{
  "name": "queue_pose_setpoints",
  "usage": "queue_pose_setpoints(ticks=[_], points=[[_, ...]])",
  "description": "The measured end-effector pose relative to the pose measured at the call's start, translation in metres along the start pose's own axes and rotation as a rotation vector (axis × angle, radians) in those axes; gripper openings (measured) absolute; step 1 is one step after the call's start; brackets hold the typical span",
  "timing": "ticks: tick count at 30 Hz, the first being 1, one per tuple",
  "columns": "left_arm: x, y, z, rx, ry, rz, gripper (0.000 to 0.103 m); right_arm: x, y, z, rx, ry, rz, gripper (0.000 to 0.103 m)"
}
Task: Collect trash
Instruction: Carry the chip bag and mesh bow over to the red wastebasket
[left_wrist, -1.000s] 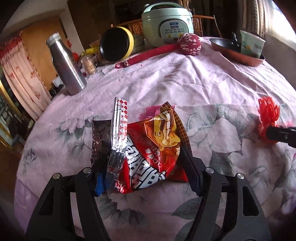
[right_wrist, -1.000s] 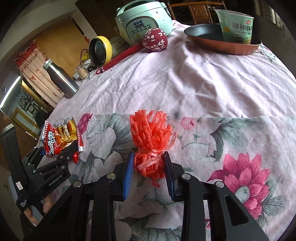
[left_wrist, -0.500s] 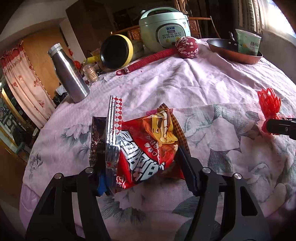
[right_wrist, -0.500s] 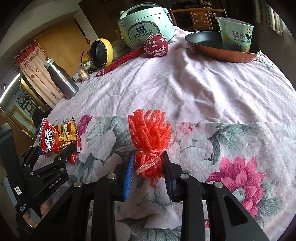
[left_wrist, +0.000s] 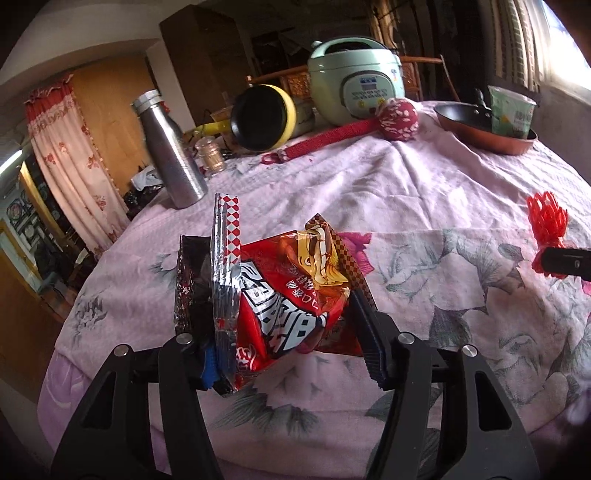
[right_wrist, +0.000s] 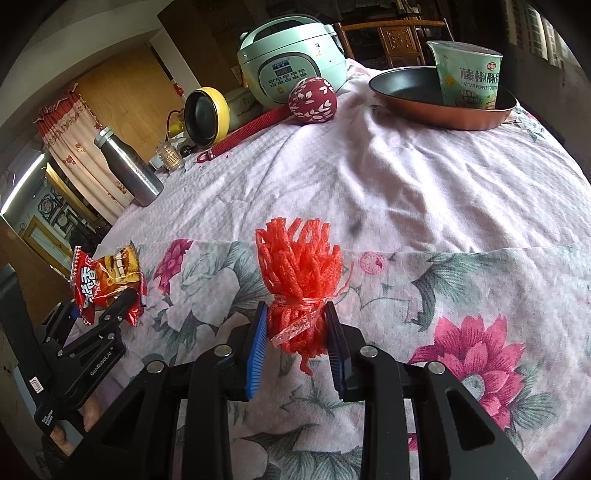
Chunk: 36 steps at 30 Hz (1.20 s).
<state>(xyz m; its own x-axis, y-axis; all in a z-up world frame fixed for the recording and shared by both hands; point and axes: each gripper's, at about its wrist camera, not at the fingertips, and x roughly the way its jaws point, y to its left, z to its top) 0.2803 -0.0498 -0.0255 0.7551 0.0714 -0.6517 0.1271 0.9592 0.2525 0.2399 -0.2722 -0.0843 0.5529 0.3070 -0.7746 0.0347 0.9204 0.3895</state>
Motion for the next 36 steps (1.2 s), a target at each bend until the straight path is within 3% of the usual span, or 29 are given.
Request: queue_pose_setpoints(ticks=[4,9,21,28,36], points=[[-0.014,0.016,-0.009,-0.064,-0.004,0.032,0.060,-0.001,0.003,-0.001,-0.006,0.000,0.013,0.031],[-0.042,0.024,-0.030,-0.063,-0.033,0.100,0.059,-0.001,0.008,-0.003,-0.025,0.005,0.020,0.031],[-0.105,0.050,-0.058,-0.151,-0.088,0.144,0.059,-0.007,0.008,-0.003,-0.027,-0.025,0.016,0.031],[-0.135,0.080,-0.076,-0.221,-0.110,0.177,0.059,-0.013,0.008,-0.009,-0.013,-0.051,0.019,0.031],[-0.171,0.132,-0.114,-0.321,-0.134,0.238,0.059,-0.032,0.025,-0.028,-0.082,-0.137,-0.028,0.031]])
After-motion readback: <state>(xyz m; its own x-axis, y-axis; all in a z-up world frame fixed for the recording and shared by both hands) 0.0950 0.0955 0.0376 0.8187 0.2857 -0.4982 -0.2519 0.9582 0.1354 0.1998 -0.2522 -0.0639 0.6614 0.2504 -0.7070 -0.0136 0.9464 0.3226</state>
